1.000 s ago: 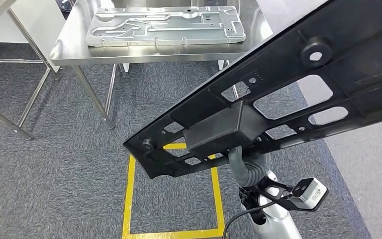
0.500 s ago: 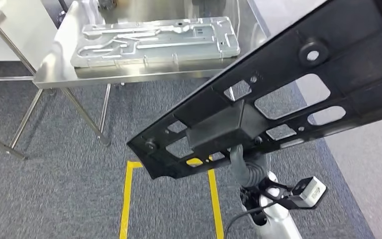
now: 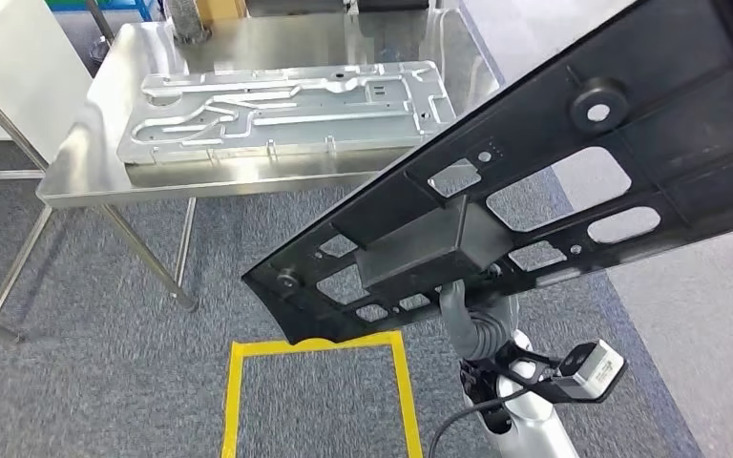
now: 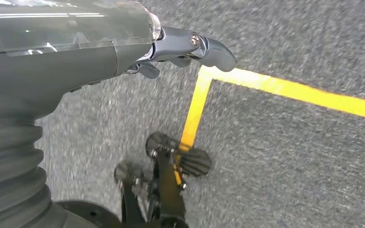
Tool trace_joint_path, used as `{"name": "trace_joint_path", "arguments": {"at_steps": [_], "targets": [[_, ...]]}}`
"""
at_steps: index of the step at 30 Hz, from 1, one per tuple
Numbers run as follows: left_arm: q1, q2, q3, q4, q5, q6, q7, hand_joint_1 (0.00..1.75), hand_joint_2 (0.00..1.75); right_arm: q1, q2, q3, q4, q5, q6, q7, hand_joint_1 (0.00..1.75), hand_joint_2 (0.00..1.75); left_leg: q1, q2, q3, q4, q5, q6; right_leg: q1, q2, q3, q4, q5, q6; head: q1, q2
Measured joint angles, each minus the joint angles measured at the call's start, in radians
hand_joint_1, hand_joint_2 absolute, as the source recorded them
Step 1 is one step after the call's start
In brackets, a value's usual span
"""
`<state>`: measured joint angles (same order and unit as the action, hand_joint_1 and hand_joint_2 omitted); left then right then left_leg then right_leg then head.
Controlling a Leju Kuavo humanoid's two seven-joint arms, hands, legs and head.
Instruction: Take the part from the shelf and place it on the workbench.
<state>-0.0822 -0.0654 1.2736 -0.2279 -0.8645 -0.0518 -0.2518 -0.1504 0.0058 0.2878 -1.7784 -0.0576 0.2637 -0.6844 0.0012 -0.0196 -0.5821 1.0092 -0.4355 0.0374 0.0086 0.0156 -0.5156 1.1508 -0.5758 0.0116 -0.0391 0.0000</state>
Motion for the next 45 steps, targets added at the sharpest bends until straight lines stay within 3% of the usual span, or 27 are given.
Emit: {"name": "trace_joint_path", "arguments": {"at_steps": [2,3,4,5,6,7,8,10,13,15,18,19,20,22,24,28,30,32,34,35,36,38,40,43,45], "targets": [[-0.001,0.0,0.0,0.0,-0.001,0.0,0.0,0.0,1.75,0.002,-0.002,-0.001,0.0,-0.001,0.0,0.0,1.75,1.75,0.002,0.001,0.012,-0.004,-0.011,0.002,-0.009,-0.004,-0.079,0.103,-0.058,0.012,0.0,0.0],[0.0,0.001,0.0,0.0,-0.002,0.0,0.0,0.0,1.75,0.003,-0.003,-0.002,0.0,-0.001,-0.001,0.0,1.75,1.75,0.003,0.001,0.02,-0.004,-0.018,0.001,-0.013,-0.005,-0.111,0.13,-0.073,0.015,0.0,0.0],[0.001,0.001,0.0,0.0,-0.002,0.0,0.0,0.0,1.75,0.005,-0.004,-0.003,0.0,-0.001,-0.001,0.0,1.75,1.75,0.004,0.001,0.03,-0.004,-0.026,0.0,-0.017,-0.006,-0.128,0.128,-0.066,0.018,0.0,0.0],[0.002,0.0,0.0,0.0,-0.002,0.0,0.0,0.0,1.75,0.006,-0.005,-0.004,0.0,-0.001,-0.002,0.0,1.75,1.75,0.006,0.001,0.042,-0.004,-0.034,-0.002,-0.02,-0.007,-0.128,0.092,-0.036,0.02,0.0,0.0],[0.002,0.0,0.0,0.0,-0.003,0.0,0.0,0.0,1.75,0.007,-0.006,-0.004,0.0,-0.002,-0.002,0.0,1.75,1.75,0.007,0.0,0.054,-0.004,-0.043,-0.005,-0.022,-0.009,-0.115,0.029,0.014,0.022,0.0,0.0],[0.002,0.0,0.0,0.0,-0.003,0.0,0.0,0.0,1.75,0.007,-0.007,-0.004,0.0,-0.002,-0.002,0.0,1.75,1.75,0.008,-0.001,0.067,-0.004,-0.052,-0.009,-0.022,-0.011,-0.099,-0.036,0.064,0.021,0.0,0.0],[0.001,-0.001,0.0,0.0,-0.003,0.0,0.0,0.0,1.75,0.007,-0.008,-0.005,0.0,-0.002,-0.002,0.0,1.75,1.75,0.009,-0.001,0.076,-0.004,-0.061,-0.014,-0.02,-0.013,-0.086,-0.088,0.091,0.016,0.0,0.0],[0.0,-0.001,0.0,0.0,-0.004,0.0,0.0,0.0,1.75,0.008,-0.008,-0.005,0.0,-0.002,-0.002,0.0,1.75,1.75,0.008,-0.002,0.084,-0.003,-0.07,-0.029,-0.015,-0.015,-0.075,-0.131,0.106,-0.001,0.0,0.0],[-0.001,0.0,0.0,0.0,-0.004,0.0,-0.001,0.0,1.75,0.007,-0.009,-0.005,-0.001,-0.002,-0.002,0.0,1.75,1.75,0.008,0.002,0.09,0.018,-0.077,-0.049,-0.018,-0.013,-0.057,-0.144,0.114,-0.027,0.0,0.0],[-0.004,0.001,0.0,0.0,-0.005,-0.001,-0.001,0.0,1.75,0.006,-0.009,-0.005,-0.001,-0.002,-0.002,0.0,1.75,1.75,0.011,0.008,0.054,0.09,-0.116,-0.056,-0.019,-0.014,-0.041,-0.147,0.111,-0.036,0.0,0.0],[-0.005,0.0,0.0,0.0,-0.007,-0.002,-0.001,0.0,1.75,0.007,-0.009,-0.005,0.0,-0.002,-0.008,0.0,1.75,1.75,0.011,0.012,-0.063,0.262,-0.182,-0.06,-0.017,-0.013,-0.029,-0.147,0.095,-0.039,-0.001,0.0],[-0.003,0.0,0.0,0.0,-0.008,-0.002,-0.002,0.0,1.75,0.009,-0.009,-0.005,0.0,-0.002,-0.012,0.0,1.75,1.75,0.011,0.012,-0.086,0.276,-0.178,-0.06,-0.016,-0.012,-0.022,-0.146,0.088,-0.039,-0.001,0.0],[-0.001,0.0,0.0,0.0,-0.009,-0.002,-0.002,0.0,1.75,0.01,-0.009,-0.005,0.0,-0.001,-0.016,0.0,1.75,1.75,0.011,0.012,-0.092,0.254,-0.153,-0.059,-0.016,-0.012,-0.012,-0.146,0.08,-0.038,-0.001,0.0],[0.001,0.0,0.0,0.0,-0.013,-0.002,-0.003,0.0,1.75,0.012,-0.009,-0.005,0.0,-0.001,-0.023,0.0,1.75,1.75,0.01,0.013,-0.065,0.129,-0.054,-0.051,-0.015,-0.011,0.012,-0.147,0.061,-0.033,-0.001,0.0],[0.002,0.002,0.0,0.0,-0.014,-0.002,-0.003,0.0,1.75,0.014,-0.009,-0.005,0.0,0.001,-0.028,0.0,1.75,1.75,0.004,0.016,-0.043,0.035,0.007,-0.04,-0.015,-0.011,0.026,-0.15,0.047,-0.025,-0.001,0.0],[0.004,0.003,-0.001,0.0,-0.014,-0.003,-0.003,0.0,1.75,0.017,-0.01,-0.007,-0.003,0.002,-0.031,0.0,1.75,1.75,0.002,0.015,-0.023,0.001,0.01,-0.015,-0.014,-0.01,0.028,-0.134,0.048,0.0,0.0,0.0],[0.002,0.003,-0.001,0.0,-0.014,-0.003,-0.004,0.0,1.75,0.016,-0.01,-0.009,-0.006,0.002,-0.031,0.0,1.75,1.75,0.006,0.013,-0.001,-0.009,0.003,-0.005,-0.015,-0.011,-0.014,-0.055,0.035,0.01,0.0,0.0],[0.001,0.004,-0.001,0.0,-0.015,-0.003,-0.005,0.0,1.75,0.017,-0.011,-0.01,-0.007,0.002,-0.031,0.0,1.75,1.75,0.006,0.012,0.016,-0.011,-0.011,0.001,-0.017,-0.011,-0.099,0.072,-0.01,0.019,0.0,0.0],[0.001,0.004,-0.001,0.0,-0.015,-0.003,-0.006,0.0,1.75,0.021,-0.012,-0.011,-0.007,0.001,-0.031,0.0,1.75,1.75,0.005,0.011,0.036,-0.011,-0.028,0.002,-0.018,-0.011,-0.169,0.141,-0.044,0.021,0.0,0.0],[0.002,0.004,-0.001,0.0,-0.015,-0.004,-0.006,0.0,1.75,0.022,-0.012,-0.012,-0.007,0.001,-0.031,0.0,1.75,1.75,0.005,0.01,0.05,-0.011,-0.038,0.001,-0.018,-0.011,-0.182,0.127,-0.033,0.018,0.0,0.0],[0.002,0.004,-0.001,0.0,-0.015,-0.005,-0.005,0.0,1.75,0.022,-0.012,-0.012,-0.007,0.001,-0.031,0.0,1.75,1.75,0.004,0.01,0.066,-0.011,-0.049,0.0,-0.017,-0.011,-0.178,0.081,0.001,0.013,0.0,0.0],[0.001,0.002,-0.001,0.0,-0.015,-0.006,-0.005,0.0,1.75,0.022,-0.013,-0.014,-0.007,0.001,-0.031,0.0,1.75,1.75,0.002,0.008,0.093,-0.011,-0.073,-0.006,-0.012,-0.011,-0.15,-0.052,0.11,-0.001,0.0,0.0],[-0.001,0.0,-0.001,0.001,-0.015,-0.007,-0.006,0.0,1.75,0.021,-0.015,-0.015,-0.006,0.001,-0.031,0.0,1.75,1.75,0.002,0.007,0.105,-0.014,-0.089,-0.016,-0.005,-0.01,-0.135,-0.128,0.174,-0.012,0.0,0.0],[-0.004,0.0,-0.001,0.001,-0.013,-0.008,-0.009,0.0,1.75,0.015,-0.016,-0.018,-0.005,-0.001,-0.031,0.0,1.75,1.75,0.002,0.007,0.106,0.005,-0.081,-0.035,-0.006,-0.008,-0.118,-0.148,0.174,-0.027,0.0,0.0],[-0.006,0.0,-0.001,0.001,-0.011,-0.008,-0.01,0.0,1.75,0.008,-0.016,-0.02,-0.003,0.001,-0.038,0.0,1.75,1.75,0.003,0.01,0.062,0.087,-0.077,-0.047,-0.012,-0.01,-0.094,-0.161,0.166,-0.035,0.0,0.0]]}}
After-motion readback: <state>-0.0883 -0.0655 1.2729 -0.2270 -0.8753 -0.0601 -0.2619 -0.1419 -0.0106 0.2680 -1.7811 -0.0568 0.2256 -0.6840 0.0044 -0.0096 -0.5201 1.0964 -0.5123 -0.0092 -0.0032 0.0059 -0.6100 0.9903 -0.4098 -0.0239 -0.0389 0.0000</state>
